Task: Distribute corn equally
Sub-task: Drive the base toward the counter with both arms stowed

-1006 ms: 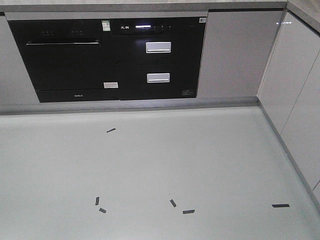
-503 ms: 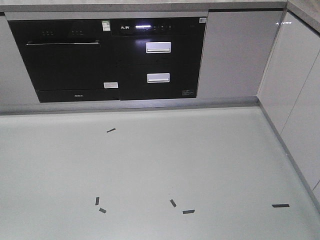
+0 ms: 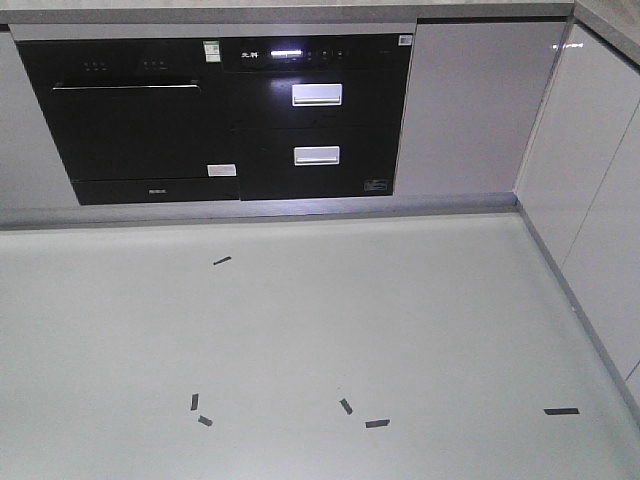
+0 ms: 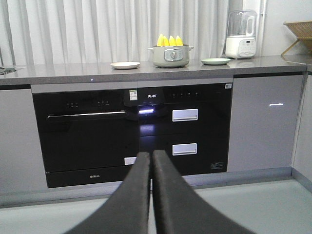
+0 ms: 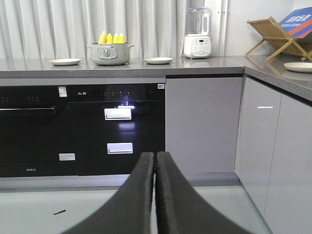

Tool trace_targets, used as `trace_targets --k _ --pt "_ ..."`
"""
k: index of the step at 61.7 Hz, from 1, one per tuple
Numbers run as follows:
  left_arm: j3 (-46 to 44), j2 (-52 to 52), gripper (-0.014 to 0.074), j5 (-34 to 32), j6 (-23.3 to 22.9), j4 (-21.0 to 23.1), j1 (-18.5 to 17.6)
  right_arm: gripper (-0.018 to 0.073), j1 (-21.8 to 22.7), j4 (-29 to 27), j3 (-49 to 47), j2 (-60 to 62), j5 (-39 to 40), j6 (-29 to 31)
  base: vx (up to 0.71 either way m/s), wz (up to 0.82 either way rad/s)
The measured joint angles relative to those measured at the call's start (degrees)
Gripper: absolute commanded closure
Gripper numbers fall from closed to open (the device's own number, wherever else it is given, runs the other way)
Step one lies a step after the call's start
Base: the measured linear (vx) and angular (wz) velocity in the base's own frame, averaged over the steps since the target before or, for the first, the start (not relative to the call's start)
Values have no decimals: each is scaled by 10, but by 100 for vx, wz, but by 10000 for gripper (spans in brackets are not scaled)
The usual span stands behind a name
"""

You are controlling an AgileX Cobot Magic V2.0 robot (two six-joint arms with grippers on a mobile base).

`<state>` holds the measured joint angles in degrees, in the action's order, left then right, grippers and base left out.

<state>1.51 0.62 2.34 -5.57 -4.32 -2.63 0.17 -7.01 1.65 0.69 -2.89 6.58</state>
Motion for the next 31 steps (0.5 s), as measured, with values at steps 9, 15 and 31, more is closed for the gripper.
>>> trace_targets --k 9,15,31 --pt "0 0 603 0 0 0 0 562 0 0 0 0 0 0 0 1" --pt "0 0 603 0 0 0 0 562 0 0 0 0 0 0 1 1" --pt "0 0 603 0 0 0 0 562 0 0 0 0 0 0 2 1"
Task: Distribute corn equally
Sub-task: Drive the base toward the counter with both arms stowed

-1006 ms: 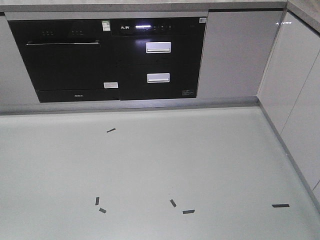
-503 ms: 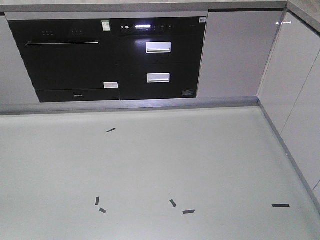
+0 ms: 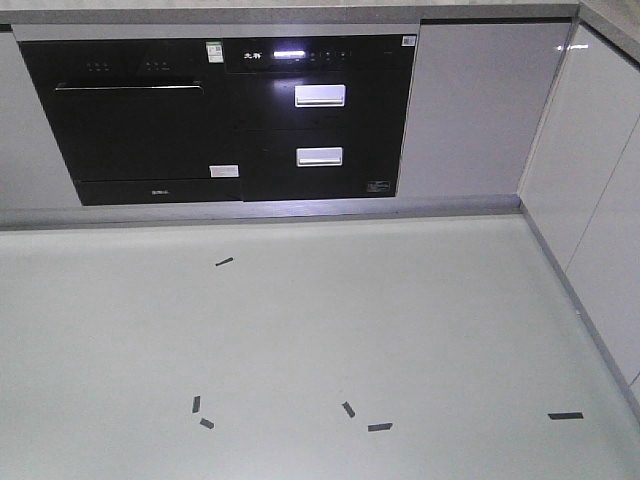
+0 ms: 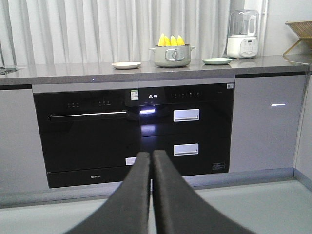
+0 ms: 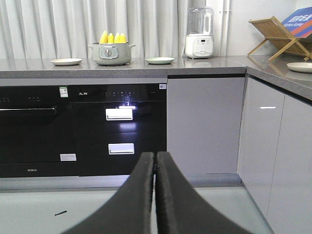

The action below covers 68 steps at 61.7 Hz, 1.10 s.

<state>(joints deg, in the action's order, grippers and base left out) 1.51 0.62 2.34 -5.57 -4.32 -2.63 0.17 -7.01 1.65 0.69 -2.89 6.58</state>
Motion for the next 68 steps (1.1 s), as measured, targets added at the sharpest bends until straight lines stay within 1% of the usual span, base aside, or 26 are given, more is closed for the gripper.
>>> trace_targets --k 30,68 --pt "0 0 603 0 0 0 0 562 0 0 0 0 0 0 6 2" --pt "0 0 603 0 0 0 0 562 0 0 0 0 0 0 12 -1"
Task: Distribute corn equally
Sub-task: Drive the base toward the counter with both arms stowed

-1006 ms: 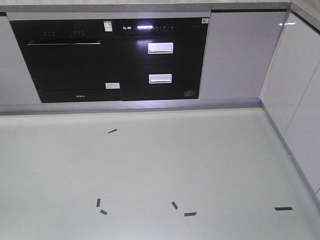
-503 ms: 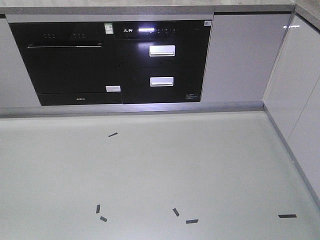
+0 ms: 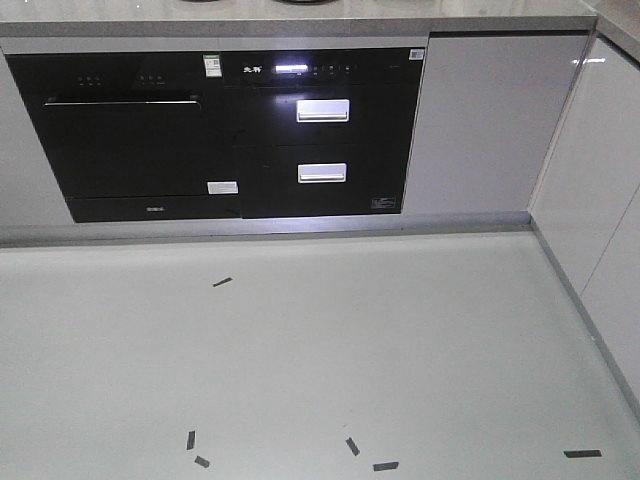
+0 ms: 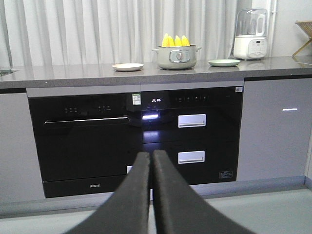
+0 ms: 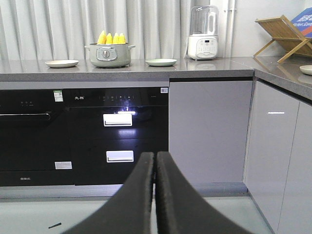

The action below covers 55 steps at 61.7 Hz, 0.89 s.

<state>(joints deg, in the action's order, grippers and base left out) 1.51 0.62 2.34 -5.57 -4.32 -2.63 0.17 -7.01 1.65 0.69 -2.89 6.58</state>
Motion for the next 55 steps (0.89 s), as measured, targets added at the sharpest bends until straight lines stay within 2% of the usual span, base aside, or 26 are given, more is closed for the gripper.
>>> trace_targets --k 55 --pt "0 0 603 0 0 0 0 562 0 0 0 0 0 0 10 2"
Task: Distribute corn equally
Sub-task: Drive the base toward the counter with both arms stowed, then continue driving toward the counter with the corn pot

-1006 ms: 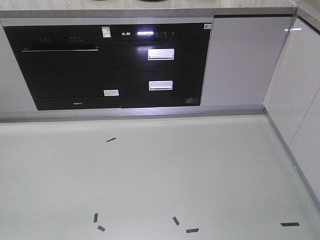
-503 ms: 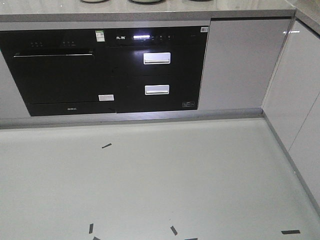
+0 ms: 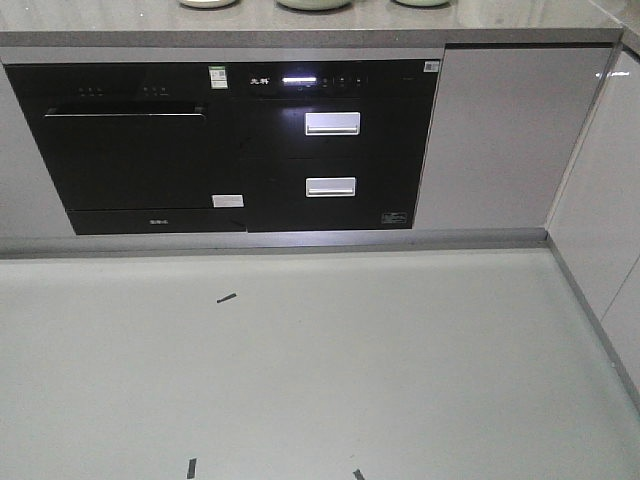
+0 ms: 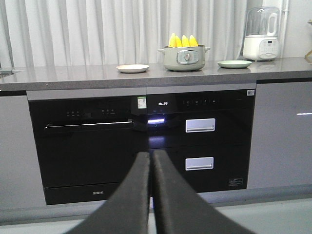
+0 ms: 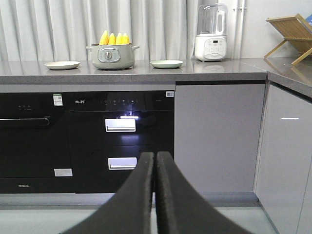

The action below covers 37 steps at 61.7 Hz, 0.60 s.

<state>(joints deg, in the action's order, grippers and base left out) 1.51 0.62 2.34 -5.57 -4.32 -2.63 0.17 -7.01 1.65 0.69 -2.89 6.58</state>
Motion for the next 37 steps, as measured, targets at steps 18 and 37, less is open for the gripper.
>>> trace_targets --k 18,37 --pt "0 0 603 0 0 0 0 562 0 0 0 0 0 0 11 2" --pt "0 0 603 0 0 0 0 562 0 0 0 0 0 0 12 4"
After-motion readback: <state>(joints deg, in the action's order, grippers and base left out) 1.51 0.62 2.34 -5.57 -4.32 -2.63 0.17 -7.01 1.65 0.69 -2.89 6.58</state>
